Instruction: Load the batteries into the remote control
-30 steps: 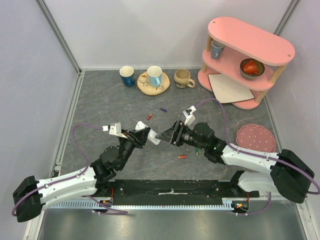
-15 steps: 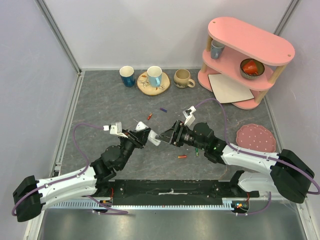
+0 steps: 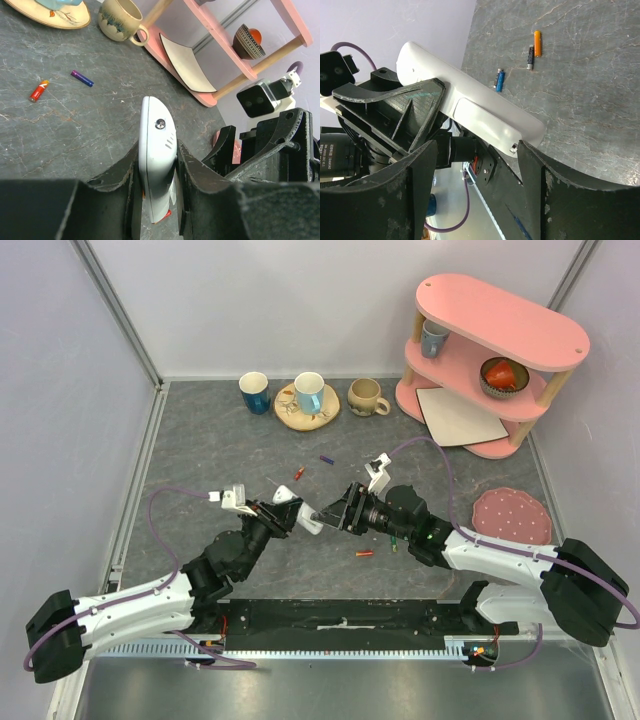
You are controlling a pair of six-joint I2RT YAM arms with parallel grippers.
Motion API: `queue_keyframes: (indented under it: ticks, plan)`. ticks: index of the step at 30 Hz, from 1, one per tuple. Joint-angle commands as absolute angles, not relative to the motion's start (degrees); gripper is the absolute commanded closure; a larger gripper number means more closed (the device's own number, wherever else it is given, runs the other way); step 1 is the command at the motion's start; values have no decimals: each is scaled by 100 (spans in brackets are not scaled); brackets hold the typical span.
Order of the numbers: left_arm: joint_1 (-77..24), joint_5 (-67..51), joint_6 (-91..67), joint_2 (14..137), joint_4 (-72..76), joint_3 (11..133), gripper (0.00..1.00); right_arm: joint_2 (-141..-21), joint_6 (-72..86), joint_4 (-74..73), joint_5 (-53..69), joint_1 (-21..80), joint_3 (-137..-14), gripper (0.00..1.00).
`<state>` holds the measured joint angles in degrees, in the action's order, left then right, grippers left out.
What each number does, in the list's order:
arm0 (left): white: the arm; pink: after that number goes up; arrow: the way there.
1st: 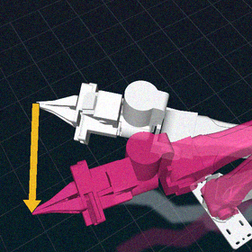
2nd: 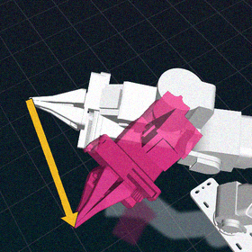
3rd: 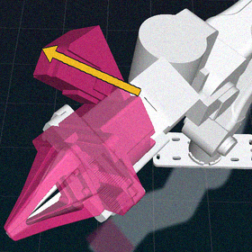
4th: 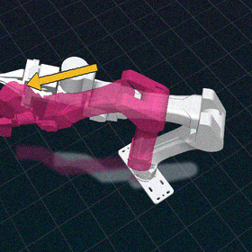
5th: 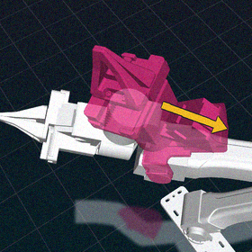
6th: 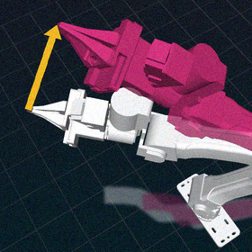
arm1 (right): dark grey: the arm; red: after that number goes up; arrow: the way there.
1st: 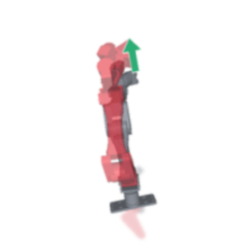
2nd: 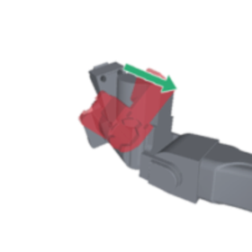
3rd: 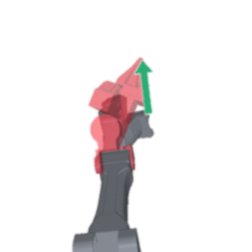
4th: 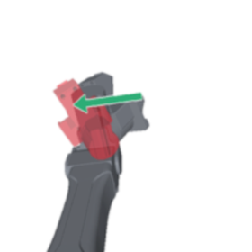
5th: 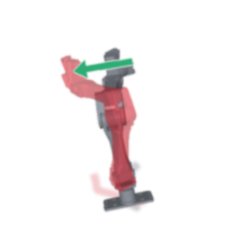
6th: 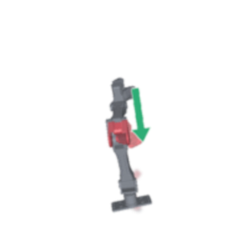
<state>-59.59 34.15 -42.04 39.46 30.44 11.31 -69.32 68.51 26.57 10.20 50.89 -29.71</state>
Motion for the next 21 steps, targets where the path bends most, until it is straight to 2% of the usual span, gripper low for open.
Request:
queue_keyframes:
  ticks: [1,8,21]
  plan:
    - [-6021,3217,-4553,3938,3129,1380,98,-6785,6706,2883,888,5071,-3252,27]
    - [-5994,3199,-4623,3973,3111,1389,98,-6741,6574,2567,835,5063,-3313,22]
    - [-5976,3164,-4816,3903,3190,1362,98,-6847,6504,2496,958,5063,-3375,21]
